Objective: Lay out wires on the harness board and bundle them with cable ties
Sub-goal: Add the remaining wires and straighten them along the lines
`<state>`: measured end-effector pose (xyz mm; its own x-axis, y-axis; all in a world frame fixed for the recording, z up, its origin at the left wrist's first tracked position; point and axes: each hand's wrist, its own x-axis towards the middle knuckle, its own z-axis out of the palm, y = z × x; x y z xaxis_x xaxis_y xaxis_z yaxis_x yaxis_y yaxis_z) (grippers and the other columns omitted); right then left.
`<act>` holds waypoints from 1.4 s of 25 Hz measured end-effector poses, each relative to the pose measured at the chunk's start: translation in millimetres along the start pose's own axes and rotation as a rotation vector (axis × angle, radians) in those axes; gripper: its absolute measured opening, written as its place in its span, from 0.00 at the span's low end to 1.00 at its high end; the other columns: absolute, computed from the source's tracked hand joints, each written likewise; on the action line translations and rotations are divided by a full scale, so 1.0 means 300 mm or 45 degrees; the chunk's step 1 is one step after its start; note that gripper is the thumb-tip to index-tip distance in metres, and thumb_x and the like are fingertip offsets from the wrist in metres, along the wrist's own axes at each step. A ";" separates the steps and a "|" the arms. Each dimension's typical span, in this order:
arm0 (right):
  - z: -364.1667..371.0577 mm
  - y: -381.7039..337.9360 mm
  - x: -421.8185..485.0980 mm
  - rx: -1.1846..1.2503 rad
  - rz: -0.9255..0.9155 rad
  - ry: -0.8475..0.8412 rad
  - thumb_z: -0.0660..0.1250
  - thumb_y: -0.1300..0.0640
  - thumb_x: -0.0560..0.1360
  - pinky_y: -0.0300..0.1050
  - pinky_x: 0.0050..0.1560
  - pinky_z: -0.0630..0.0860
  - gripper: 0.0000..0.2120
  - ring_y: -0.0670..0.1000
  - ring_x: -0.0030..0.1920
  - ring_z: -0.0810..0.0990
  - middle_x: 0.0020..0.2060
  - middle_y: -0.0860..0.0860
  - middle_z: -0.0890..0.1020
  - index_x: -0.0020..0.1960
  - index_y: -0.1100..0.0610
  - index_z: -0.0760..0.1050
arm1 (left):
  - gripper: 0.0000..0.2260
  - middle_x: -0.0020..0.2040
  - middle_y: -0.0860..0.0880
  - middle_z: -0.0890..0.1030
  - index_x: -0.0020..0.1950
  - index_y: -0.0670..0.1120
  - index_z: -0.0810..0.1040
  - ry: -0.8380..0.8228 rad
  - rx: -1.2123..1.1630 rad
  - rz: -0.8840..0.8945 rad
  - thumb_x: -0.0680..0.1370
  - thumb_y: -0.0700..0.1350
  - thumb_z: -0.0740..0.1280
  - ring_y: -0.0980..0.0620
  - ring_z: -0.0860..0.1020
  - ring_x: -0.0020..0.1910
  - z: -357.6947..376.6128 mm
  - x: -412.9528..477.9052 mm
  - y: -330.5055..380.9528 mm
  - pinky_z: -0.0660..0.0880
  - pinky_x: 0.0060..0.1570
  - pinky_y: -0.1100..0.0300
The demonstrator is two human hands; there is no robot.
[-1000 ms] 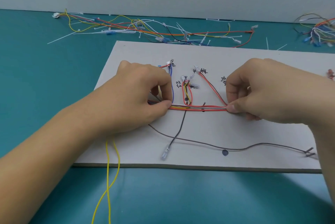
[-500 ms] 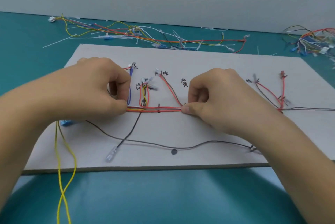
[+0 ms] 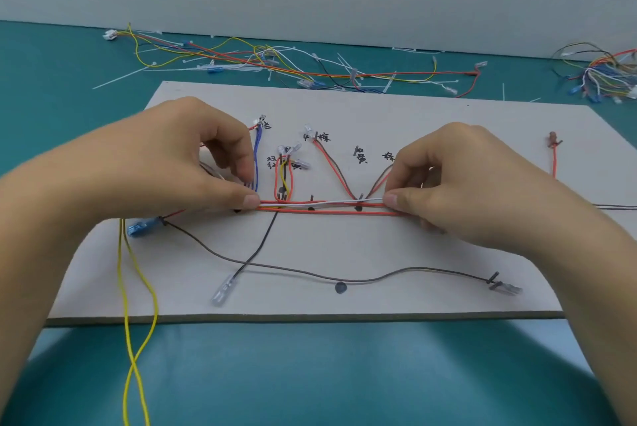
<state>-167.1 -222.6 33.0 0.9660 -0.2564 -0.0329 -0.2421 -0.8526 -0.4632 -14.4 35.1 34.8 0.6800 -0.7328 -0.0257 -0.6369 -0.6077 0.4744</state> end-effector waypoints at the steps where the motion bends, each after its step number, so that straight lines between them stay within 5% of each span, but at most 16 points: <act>1: 0.001 0.000 -0.003 0.002 -0.009 0.003 0.75 0.54 0.73 0.34 0.29 0.71 0.07 0.39 0.30 0.79 0.30 0.40 0.82 0.36 0.47 0.83 | 0.23 0.45 0.67 0.80 0.46 0.64 0.82 0.040 0.018 0.001 0.57 0.74 0.71 0.68 0.77 0.49 -0.010 -0.002 -0.009 0.74 0.43 0.59; 5: 0.013 -0.003 -0.004 0.028 -0.027 0.034 0.75 0.54 0.73 0.28 0.31 0.71 0.06 0.39 0.33 0.78 0.30 0.42 0.83 0.38 0.48 0.84 | 0.30 0.46 0.65 0.80 0.53 0.66 0.81 0.182 0.079 -0.029 0.57 0.79 0.70 0.68 0.78 0.46 -0.062 -0.010 -0.095 0.75 0.42 0.58; 9: 0.019 -0.009 -0.008 0.014 -0.045 0.048 0.75 0.53 0.74 0.27 0.32 0.71 0.06 0.39 0.36 0.78 0.31 0.45 0.83 0.38 0.47 0.83 | 0.21 0.43 0.64 0.84 0.53 0.63 0.82 0.240 -0.014 -0.125 0.64 0.68 0.77 0.60 0.81 0.31 -0.105 -0.012 -0.211 0.79 0.36 0.60; 12: 0.033 -0.017 -0.009 0.025 -0.083 0.086 0.75 0.54 0.73 0.26 0.33 0.70 0.07 0.38 0.36 0.77 0.31 0.44 0.82 0.37 0.48 0.83 | 0.30 0.40 0.58 0.87 0.56 0.58 0.84 0.231 -0.153 -0.128 0.62 0.75 0.74 0.53 0.84 0.32 -0.107 -0.006 -0.270 0.82 0.47 0.49; 15: 0.044 -0.027 -0.014 0.012 -0.108 0.087 0.75 0.54 0.74 0.25 0.34 0.70 0.06 0.37 0.37 0.77 0.31 0.43 0.81 0.37 0.48 0.82 | 0.21 0.38 0.57 0.87 0.53 0.60 0.86 0.279 -0.178 -0.187 0.63 0.66 0.74 0.56 0.85 0.35 -0.095 0.014 -0.280 0.81 0.55 0.43; 19: 0.045 -0.027 -0.017 0.029 -0.105 0.077 0.75 0.53 0.73 0.25 0.33 0.69 0.07 0.36 0.36 0.77 0.31 0.43 0.82 0.37 0.48 0.82 | 0.10 0.31 0.57 0.84 0.45 0.65 0.86 0.306 -0.130 -0.280 0.65 0.57 0.78 0.60 0.76 0.26 -0.074 0.032 -0.266 0.75 0.43 0.56; 22: 0.044 -0.027 -0.017 0.029 -0.095 0.078 0.75 0.53 0.73 0.25 0.33 0.69 0.07 0.37 0.36 0.77 0.31 0.43 0.82 0.37 0.47 0.82 | 0.13 0.32 0.57 0.85 0.42 0.64 0.87 0.324 -0.130 -0.339 0.68 0.45 0.82 0.53 0.83 0.34 -0.067 0.035 -0.248 0.78 0.51 0.52; 25: 0.033 -0.026 -0.018 0.034 -0.067 0.073 0.75 0.53 0.73 0.25 0.33 0.69 0.07 0.37 0.36 0.77 0.30 0.44 0.81 0.37 0.48 0.83 | 0.13 0.33 0.56 0.86 0.41 0.62 0.87 0.336 -0.147 -0.389 0.67 0.44 0.83 0.47 0.86 0.41 -0.061 0.035 -0.227 0.79 0.57 0.47; 30: 0.012 -0.023 -0.014 0.053 0.005 0.019 0.73 0.56 0.73 0.25 0.28 0.68 0.08 0.36 0.32 0.77 0.29 0.43 0.82 0.36 0.49 0.83 | 0.11 0.29 0.53 0.83 0.36 0.62 0.86 0.335 -0.128 -0.476 0.68 0.45 0.81 0.44 0.79 0.34 -0.047 0.049 -0.195 0.73 0.40 0.59; 35: 0.003 -0.011 -0.009 0.069 0.057 -0.035 0.74 0.56 0.72 0.27 0.26 0.68 0.08 0.38 0.30 0.77 0.28 0.40 0.82 0.35 0.49 0.82 | 0.12 0.28 0.53 0.82 0.36 0.62 0.86 0.360 -0.118 -0.508 0.70 0.43 0.77 0.48 0.75 0.29 -0.039 0.045 -0.158 0.71 0.35 0.62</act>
<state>-169.0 -218.8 33.8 0.9567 -0.2801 -0.0787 -0.2803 -0.8145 -0.5080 29.2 57.5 22.3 0.9441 -0.3294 0.0121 -0.2808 -0.7845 0.5529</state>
